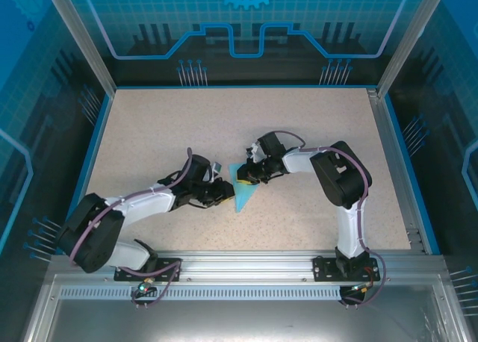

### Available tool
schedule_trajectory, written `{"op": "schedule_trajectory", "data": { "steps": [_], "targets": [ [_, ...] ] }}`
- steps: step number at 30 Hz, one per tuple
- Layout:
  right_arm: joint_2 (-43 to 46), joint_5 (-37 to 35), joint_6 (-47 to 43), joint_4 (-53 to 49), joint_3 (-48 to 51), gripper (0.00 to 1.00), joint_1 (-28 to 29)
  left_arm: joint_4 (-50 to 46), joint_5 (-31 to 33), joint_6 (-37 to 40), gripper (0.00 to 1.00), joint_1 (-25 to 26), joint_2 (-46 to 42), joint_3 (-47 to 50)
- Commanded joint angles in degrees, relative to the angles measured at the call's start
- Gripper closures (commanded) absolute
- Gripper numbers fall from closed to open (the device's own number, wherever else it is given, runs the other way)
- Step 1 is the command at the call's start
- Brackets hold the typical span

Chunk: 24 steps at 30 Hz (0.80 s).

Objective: Fold a paper plane with a square sheet of paper (pick it up from the middle)
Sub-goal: Fourth fold the wing at the center of the table.

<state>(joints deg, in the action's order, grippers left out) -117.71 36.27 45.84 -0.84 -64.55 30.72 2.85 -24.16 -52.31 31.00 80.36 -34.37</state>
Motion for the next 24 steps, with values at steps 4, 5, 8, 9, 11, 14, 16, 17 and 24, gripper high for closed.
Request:
{"op": "schedule_trajectory", "data": {
  "steps": [4, 5, 8, 9, 11, 14, 16, 17, 24],
  "targets": [
    [-4.47, -5.09, 1.58, -5.47, 3.59, 0.85, 1.53, 6.11, 0.96, -3.08, 0.79, 1.23, 6.40, -4.84],
    [-4.46, -5.11, 1.70, -5.39, 3.65, 0.85, 1.54, 6.72, 0.92, -3.23, 0.79, 1.54, 7.45, -5.26],
    [-4.37, -4.74, 1.96, -5.05, 3.82, 0.85, 1.54, 7.65, 1.51, -4.12, 0.80, 2.71, 10.59, -6.40],
    [-4.28, -4.72, 1.93, -4.95, 3.81, 0.85, 1.53, 7.76, 2.12, -4.31, 0.80, 2.96, 11.25, -6.57],
    [-4.19, -4.86, 1.84, -5.12, 3.82, 0.85, 1.48, 7.85, 3.30, -4.55, 0.81, 3.32, 12.38, -6.76],
    [-4.28, -4.81, 1.83, -5.00, 3.90, 0.85, 1.54, 7.10, 5.03, -4.67, 0.83, 3.66, 14.04, -6.94],
    [-4.33, -4.87, 1.88, -4.96, 3.98, 0.85, 1.54, 6.18, 6.41, -4.60, 0.84, 3.72, 15.09, -6.90],
    [-4.37, -4.82, 1.84, -4.96, 4.00, 0.85, 1.54, 5.95, 6.70, -4.51, 0.85, 3.80, 15.58, -6.88],
    [-3.80, -4.74, 2.17, -4.70, 3.72, 0.85, 1.45, 2.88, 8.91, -4.48, 0.93, 5.01, 18.60, -5.34]
  ]
}}
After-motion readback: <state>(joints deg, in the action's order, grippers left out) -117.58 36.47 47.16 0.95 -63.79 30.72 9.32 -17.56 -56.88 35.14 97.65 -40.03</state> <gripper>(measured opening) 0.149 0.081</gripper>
